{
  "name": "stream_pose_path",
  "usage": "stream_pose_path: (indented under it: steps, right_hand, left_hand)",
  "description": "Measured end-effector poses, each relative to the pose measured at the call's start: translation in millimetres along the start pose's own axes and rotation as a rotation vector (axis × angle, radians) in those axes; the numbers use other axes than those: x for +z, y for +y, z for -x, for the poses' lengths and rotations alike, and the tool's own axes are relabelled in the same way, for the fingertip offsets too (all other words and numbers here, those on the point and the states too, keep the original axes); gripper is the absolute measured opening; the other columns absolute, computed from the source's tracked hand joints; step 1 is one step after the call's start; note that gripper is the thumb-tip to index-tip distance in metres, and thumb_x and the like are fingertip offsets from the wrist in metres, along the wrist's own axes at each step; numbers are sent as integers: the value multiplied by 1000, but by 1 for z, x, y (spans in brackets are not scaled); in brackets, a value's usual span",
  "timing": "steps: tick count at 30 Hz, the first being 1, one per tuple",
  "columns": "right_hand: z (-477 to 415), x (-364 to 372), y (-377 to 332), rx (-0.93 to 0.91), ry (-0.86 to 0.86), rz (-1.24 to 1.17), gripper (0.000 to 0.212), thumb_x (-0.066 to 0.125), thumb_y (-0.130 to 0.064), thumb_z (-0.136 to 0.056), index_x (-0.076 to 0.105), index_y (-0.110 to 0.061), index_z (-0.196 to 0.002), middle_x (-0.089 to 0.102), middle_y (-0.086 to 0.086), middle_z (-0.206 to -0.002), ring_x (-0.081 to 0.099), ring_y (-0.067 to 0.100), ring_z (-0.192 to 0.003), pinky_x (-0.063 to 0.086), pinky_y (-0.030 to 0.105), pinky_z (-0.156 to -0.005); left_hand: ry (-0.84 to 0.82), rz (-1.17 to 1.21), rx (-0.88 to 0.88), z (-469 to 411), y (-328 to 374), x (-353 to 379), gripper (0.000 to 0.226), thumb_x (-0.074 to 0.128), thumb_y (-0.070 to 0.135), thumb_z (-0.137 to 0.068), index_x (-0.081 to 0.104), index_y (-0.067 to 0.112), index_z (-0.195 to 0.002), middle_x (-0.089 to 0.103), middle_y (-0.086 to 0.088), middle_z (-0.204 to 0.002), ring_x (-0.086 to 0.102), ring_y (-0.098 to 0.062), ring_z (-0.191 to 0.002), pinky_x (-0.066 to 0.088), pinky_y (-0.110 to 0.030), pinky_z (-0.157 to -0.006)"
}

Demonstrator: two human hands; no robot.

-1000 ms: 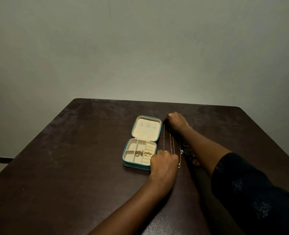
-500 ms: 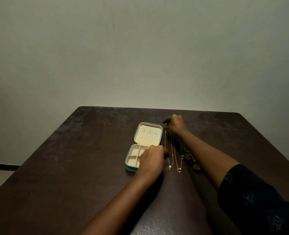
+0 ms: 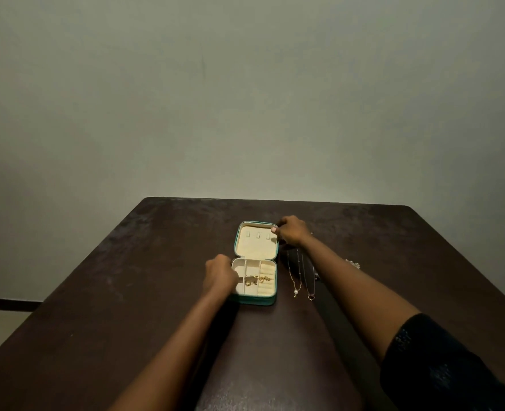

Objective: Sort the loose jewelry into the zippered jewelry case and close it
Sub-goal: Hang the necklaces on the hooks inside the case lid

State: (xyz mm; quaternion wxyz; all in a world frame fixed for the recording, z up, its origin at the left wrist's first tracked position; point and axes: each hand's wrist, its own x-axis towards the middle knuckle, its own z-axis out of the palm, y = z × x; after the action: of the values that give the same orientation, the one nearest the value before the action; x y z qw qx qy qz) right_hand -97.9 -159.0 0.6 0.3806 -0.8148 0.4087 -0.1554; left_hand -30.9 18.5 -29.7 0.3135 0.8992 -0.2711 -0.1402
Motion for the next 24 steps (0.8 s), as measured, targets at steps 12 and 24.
stream_pose_path:
  steps: [12,24]
  right_hand:
    - [18,31,-13,-141,-51,5,42,65,-7,-85,53,-3,-125,60,16,-123,59,27,-111,50,36,-93]
    - [53,53,-41,-388,-296,572,36,72,-27,-79,69,-3,-106,69,16,-108,62,26,-101,46,29,-78]
  left_hand:
    - [130,128,5,6,-25,-11,30,55,1,-85,65,11,-111,63,-14,-117,60,-28,-105,48,-31,-85]
    - [166,77,-53,11,-22,-12,25,48,1,-86,68,2,-100,64,-18,-110,61,-33,-100,54,-38,-80]
